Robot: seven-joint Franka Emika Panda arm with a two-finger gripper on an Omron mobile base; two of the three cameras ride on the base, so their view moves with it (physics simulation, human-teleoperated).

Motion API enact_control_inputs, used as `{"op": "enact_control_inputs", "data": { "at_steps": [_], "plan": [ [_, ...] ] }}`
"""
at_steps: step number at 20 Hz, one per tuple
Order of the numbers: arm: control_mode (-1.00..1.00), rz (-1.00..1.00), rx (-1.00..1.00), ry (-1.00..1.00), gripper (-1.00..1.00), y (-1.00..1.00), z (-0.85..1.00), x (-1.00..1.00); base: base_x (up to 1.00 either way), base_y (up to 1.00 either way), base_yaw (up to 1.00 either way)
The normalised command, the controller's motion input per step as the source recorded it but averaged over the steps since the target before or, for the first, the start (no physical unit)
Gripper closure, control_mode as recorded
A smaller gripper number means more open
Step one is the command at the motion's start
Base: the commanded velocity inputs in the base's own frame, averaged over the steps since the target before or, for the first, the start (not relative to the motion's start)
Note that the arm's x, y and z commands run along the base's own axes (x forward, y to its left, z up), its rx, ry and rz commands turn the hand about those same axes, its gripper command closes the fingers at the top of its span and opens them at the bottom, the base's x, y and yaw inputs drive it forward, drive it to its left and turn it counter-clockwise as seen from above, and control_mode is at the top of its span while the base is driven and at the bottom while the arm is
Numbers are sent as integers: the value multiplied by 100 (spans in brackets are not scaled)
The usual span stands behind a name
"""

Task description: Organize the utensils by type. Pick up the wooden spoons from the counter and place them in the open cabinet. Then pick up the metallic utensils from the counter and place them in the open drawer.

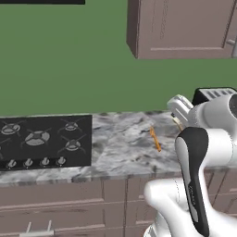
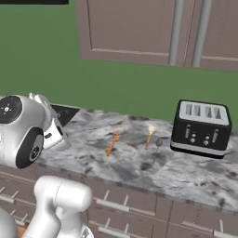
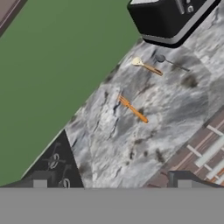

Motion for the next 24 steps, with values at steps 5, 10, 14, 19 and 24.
{"op": "enact_control_inputs", "data": {
  "at_steps": [5, 10, 14, 19, 24],
  "plan": [
    [100, 0, 0, 0, -100, 0, 0, 0, 12, -70, 22],
    [-100, 0, -1, 0, -100, -53, 0, 9, 2, -12, 1],
    [-100, 0, -6, 6, -100, -93, -3, 5, 0, 0, 0],
    [-100, 3, -13, 17, -100, -67, -26, 40, 0, 0, 0],
    [-100, 16, -14, 25, -100, -32, -43, 70, 0, 0, 0]
  ]
}}
